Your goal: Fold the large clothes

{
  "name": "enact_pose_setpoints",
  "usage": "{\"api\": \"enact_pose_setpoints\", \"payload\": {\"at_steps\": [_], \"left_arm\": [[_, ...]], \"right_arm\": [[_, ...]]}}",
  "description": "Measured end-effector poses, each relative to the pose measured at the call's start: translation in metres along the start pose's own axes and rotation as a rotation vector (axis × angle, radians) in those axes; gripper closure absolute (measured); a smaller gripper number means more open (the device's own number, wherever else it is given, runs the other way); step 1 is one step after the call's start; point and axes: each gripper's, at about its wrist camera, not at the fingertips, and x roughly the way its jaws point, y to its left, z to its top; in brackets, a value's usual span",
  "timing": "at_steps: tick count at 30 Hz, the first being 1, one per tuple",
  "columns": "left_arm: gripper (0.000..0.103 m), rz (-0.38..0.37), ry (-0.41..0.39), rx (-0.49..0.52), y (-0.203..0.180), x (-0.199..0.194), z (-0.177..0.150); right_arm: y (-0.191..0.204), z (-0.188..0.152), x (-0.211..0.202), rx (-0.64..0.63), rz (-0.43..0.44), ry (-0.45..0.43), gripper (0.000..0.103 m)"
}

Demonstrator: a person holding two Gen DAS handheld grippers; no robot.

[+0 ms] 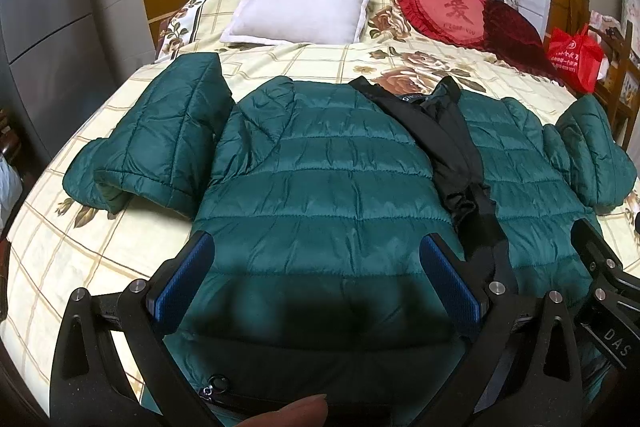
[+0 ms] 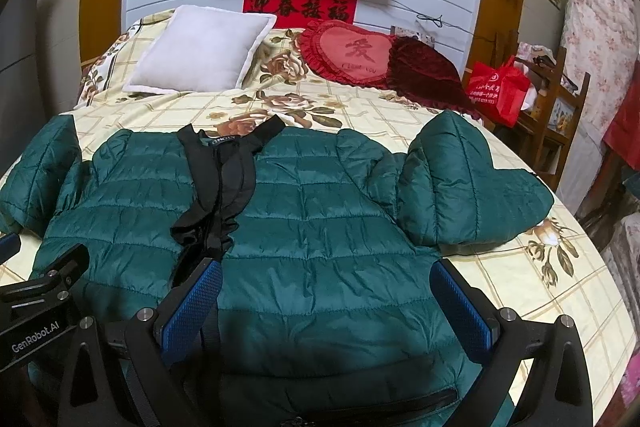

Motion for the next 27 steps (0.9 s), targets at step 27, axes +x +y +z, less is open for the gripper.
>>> {"api": "enact_pose_setpoints", "payload": {"at_steps": [27], "left_arm": [[0.000, 0.012, 0.015, 0.015, -0.0018, 0.0083, -0.0018]], "right_arm": [[0.0017, -0.0028, 0.0039, 0.005, 0.011, 0.006, 0.000]]}}
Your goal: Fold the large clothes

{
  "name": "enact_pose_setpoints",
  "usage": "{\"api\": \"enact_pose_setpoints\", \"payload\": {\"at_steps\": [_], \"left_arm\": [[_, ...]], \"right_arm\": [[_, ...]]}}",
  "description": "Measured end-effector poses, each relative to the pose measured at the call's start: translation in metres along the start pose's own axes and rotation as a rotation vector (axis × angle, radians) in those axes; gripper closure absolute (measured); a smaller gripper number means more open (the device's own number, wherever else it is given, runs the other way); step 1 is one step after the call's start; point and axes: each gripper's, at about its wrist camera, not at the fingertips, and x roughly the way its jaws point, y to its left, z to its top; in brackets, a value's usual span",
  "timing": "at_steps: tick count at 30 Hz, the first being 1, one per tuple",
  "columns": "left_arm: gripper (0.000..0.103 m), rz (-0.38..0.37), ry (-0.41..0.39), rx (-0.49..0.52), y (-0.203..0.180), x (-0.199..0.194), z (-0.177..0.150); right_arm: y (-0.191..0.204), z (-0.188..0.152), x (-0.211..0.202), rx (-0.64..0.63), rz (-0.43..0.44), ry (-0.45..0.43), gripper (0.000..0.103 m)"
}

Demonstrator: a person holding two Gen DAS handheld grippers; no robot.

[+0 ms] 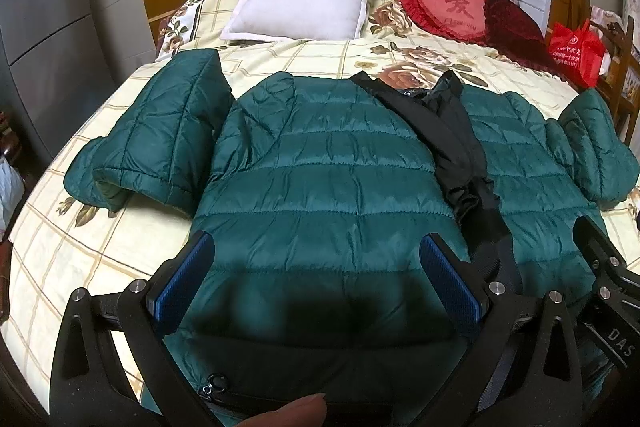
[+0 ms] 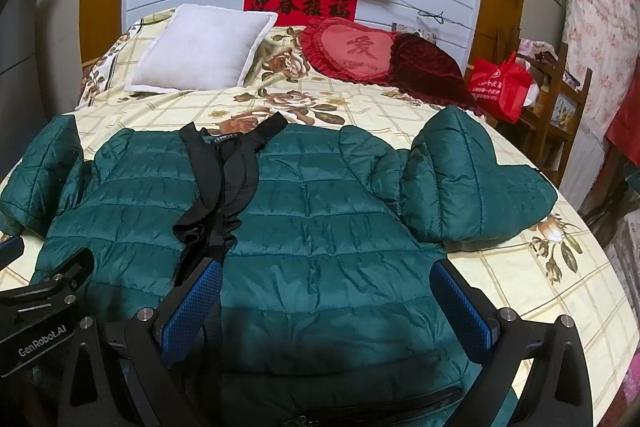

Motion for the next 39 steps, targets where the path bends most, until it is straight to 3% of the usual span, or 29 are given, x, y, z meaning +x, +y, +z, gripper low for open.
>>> {"api": "enact_pose_setpoints", "payload": {"at_steps": [39], "left_arm": [[0.000, 0.012, 0.021, 0.012, -0.0015, 0.0053, -0.0020]], "right_arm": [[0.0043, 0.0000, -0.0021, -0.011, 0.037, 0.008, 0.000]]}}
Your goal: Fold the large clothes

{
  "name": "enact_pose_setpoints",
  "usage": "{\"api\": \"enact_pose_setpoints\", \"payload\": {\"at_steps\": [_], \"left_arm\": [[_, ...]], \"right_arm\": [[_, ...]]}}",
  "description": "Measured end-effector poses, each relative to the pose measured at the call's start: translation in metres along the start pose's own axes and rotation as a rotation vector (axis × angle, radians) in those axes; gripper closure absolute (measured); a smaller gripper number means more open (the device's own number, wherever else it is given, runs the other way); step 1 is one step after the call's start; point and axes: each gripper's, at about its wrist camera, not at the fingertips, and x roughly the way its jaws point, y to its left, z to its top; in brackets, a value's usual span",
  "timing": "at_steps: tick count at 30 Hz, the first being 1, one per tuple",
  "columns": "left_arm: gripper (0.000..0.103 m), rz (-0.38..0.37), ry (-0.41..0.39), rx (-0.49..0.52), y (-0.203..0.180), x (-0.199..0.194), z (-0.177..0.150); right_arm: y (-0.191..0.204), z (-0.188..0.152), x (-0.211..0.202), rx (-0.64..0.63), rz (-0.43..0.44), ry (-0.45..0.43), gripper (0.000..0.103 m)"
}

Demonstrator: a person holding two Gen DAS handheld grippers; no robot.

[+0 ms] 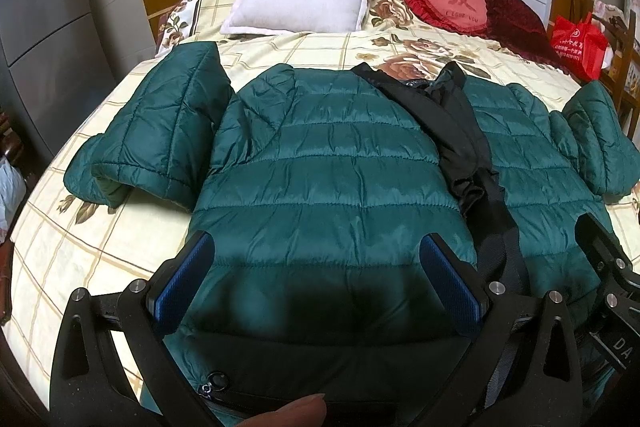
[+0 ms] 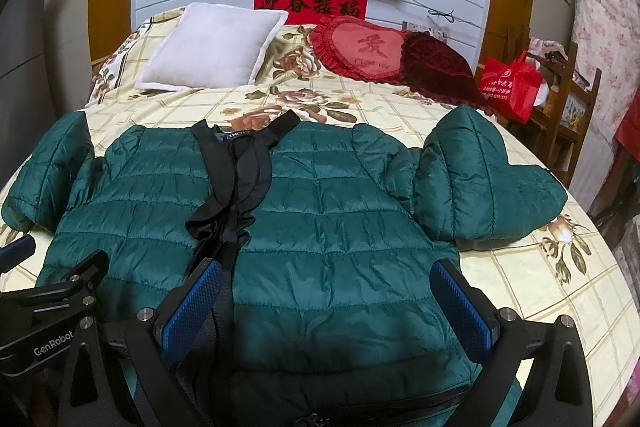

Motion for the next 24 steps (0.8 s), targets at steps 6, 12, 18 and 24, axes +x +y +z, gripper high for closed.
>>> {"api": "enact_pose_setpoints", "payload": {"at_steps": [6, 12, 18, 24], "left_arm": [[0.000, 0.000, 0.000, 0.001, -0.0001, 0.0001, -0.0001], [0.000, -0.005, -0.002, 0.011, -0.0033, -0.0007, -0.0006], [0.000, -0.006, 0.004, 0.008, -0.0047, -0.0004, -0.0014], [0.000, -0.007, -0.001, 0.008, -0.0049, 0.0004, -0.0019]], "right_arm": [[0.0003, -0.0002, 0.0018, -0.003, -0.006, 0.005, 0.000], [0.0000, -0.0003, 0.0021, -0.004, -0.002, 0.009, 0.000], [-0.0019, -0.0005, 0.0017, -0.002, -0.008, 0.005, 0.000], [-0.0019, -0.0003, 0.0009, -0.006, -0.009, 0.005, 0.000]]}}
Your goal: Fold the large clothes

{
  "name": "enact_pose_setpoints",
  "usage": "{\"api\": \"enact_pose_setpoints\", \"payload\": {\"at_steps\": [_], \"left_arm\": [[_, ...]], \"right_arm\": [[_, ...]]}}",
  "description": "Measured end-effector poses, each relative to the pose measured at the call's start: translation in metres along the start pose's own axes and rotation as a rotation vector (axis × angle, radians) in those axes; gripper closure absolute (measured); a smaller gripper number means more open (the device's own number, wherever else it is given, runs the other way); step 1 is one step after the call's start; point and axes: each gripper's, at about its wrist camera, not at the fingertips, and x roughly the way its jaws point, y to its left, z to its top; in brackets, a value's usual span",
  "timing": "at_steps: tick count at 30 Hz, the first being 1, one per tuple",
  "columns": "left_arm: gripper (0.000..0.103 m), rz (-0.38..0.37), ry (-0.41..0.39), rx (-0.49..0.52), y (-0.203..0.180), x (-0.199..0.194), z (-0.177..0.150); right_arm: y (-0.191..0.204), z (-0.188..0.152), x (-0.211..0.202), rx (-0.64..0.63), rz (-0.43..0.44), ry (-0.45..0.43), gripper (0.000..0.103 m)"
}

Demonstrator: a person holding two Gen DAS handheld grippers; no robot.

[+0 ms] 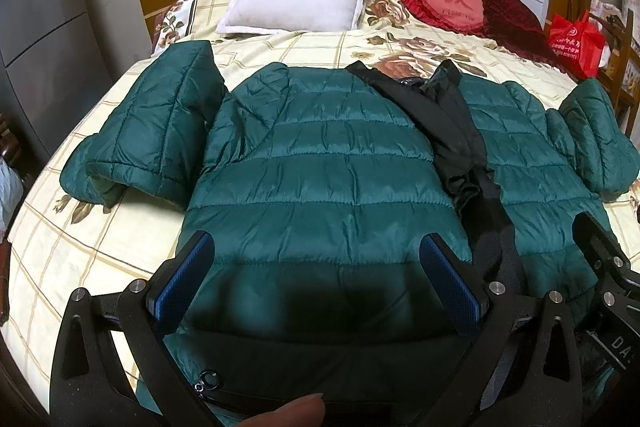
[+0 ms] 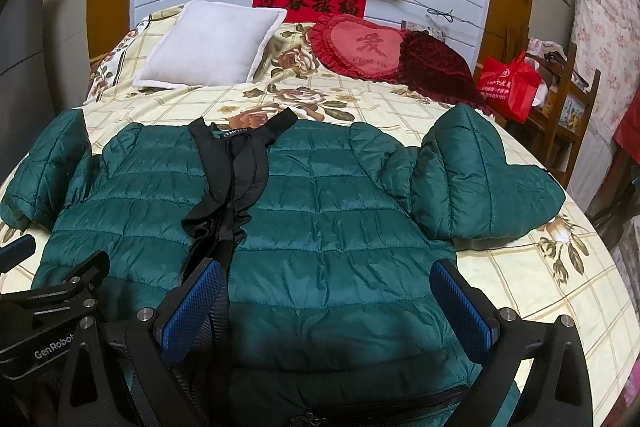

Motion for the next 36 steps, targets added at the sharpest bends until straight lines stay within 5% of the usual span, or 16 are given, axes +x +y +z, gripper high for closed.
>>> {"api": "enact_pose_setpoints", "payload": {"at_steps": [6, 12, 16, 21, 26, 30, 36], "left_arm": [[0.000, 0.000, 0.003, -0.011, 0.001, 0.001, 0.001], [0.000, 0.053, -0.150, -0.010, 0.004, -0.010, 0.003], [0.000, 0.090, -0.173, 0.017, 0.003, -0.014, 0.007], [0.000, 0.058, -0.117, 0.020, 0.006, -0.015, 0.014], [0.000, 0.116, -0.131, 0.046, 0.002, -0.027, 0.014], [0.000, 0.095, -0.118, 0.130, -0.005, -0.046, 0.007], [0.000, -0.059, 0.092, -0.011, 0.034, -0.052, 0.010]], "right_arm": [[-0.001, 0.000, 0.000, 0.012, 0.012, 0.000, 0.000], [-0.003, 0.001, -0.010, 0.027, 0.100, -0.074, 0.000], [-0.005, 0.000, -0.013, 0.017, 0.120, -0.094, 0.000], [-0.009, -0.002, -0.013, 0.052, 0.178, -0.074, 0.000], [-0.009, -0.005, -0.021, 0.092, 0.212, -0.023, 0.000], [-0.013, -0.019, -0.045, 0.096, 0.207, -0.059, 0.000], [-0.035, -0.055, -0.069, 0.088, 0.135, -0.076, 0.000]]}}
